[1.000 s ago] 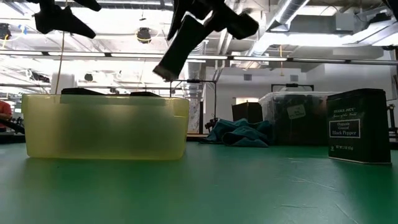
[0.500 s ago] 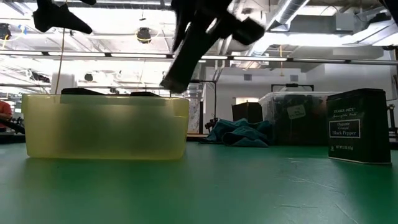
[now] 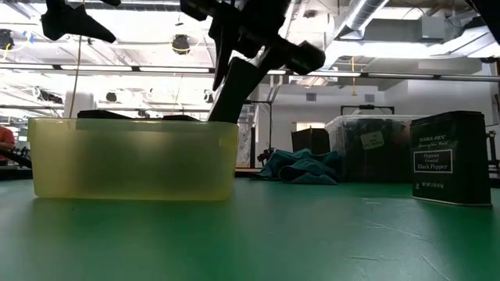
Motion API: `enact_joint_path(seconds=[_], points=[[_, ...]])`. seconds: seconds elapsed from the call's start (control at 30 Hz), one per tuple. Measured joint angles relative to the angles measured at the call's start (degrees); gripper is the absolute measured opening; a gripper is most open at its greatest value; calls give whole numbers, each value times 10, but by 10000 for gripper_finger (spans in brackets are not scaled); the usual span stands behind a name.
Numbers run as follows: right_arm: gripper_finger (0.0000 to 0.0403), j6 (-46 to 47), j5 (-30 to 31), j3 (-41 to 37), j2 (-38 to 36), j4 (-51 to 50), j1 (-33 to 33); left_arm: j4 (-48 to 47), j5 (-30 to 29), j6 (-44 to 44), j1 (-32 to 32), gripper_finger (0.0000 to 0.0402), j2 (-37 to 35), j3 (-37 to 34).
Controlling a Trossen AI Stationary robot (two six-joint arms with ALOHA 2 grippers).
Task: Sort spices by type
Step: Put the right black spice can into the yellow bin, then put the black spice can into the yellow bin
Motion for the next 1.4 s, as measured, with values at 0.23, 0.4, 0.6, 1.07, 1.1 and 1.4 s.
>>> enact_joint_path(seconds=[0.23, 0.4, 0.6, 1.07, 1.1, 1.4], points=[[165, 21, -2, -14, 0, 11, -23, 0, 0, 4, 0, 316, 0, 0], [165, 22, -16, -33, -1, 56, -22, 0, 0, 4, 0, 316, 0, 0], [166, 20, -12, -38, 0, 62, -22, 0, 0, 4, 0, 316, 0, 0], [253, -11, -2, -37, 0, 63, -23, -1, 1, 3, 0, 316, 0, 0], [254, -18, -2, -37, 0, 63, -24, -1, 1, 3, 0, 316, 0, 0], [255, -73, -27, -36, -49, -96, -1, 0, 51, -5, 0, 316, 0, 0]])
